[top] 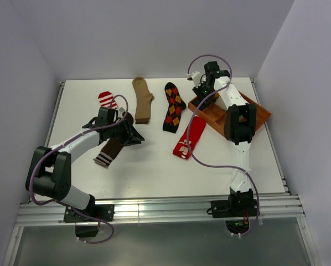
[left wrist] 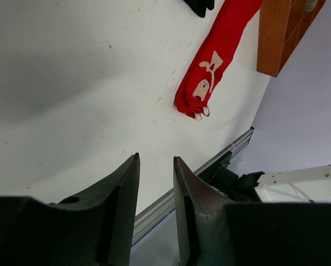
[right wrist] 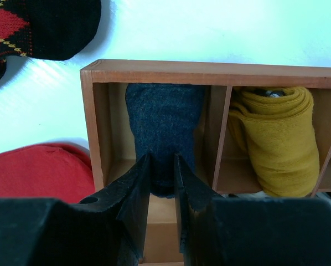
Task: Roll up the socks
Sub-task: Place the sock in the storage box.
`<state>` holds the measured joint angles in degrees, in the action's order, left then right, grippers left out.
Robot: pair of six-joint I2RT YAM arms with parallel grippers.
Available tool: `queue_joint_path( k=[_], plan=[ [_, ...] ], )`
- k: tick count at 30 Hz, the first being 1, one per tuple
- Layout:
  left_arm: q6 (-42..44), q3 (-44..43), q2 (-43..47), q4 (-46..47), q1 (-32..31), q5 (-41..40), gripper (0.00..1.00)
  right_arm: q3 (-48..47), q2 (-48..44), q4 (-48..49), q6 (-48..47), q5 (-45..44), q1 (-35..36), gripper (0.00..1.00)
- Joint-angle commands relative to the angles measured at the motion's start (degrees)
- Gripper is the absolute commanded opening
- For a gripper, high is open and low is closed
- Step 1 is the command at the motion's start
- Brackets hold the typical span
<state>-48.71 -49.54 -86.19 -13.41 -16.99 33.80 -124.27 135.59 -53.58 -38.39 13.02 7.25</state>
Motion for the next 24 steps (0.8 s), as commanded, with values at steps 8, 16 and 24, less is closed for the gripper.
queue_joint_path(
  k=[8, 16, 24],
  plan=[
    [1.07, -1.79, -0.29, 1.11, 0.12, 1.27, 0.36, -0.54, 3.90, -3.55, 0.60, -1.33, 0.14, 0.27],
    [1.16, -2.05, 0.41, 1.10, 0.12, 1.18, 0.37, 0.17, -0.67, 0.84, 2.44, -0.27, 0.14, 0.50],
    [1.60, -2.14, 0.59, 2.25, 0.12, 1.62, 0.38, -0.62, -6.91, 8.84, 6.05, 3.42, 0.14, 0.61]
  ],
)
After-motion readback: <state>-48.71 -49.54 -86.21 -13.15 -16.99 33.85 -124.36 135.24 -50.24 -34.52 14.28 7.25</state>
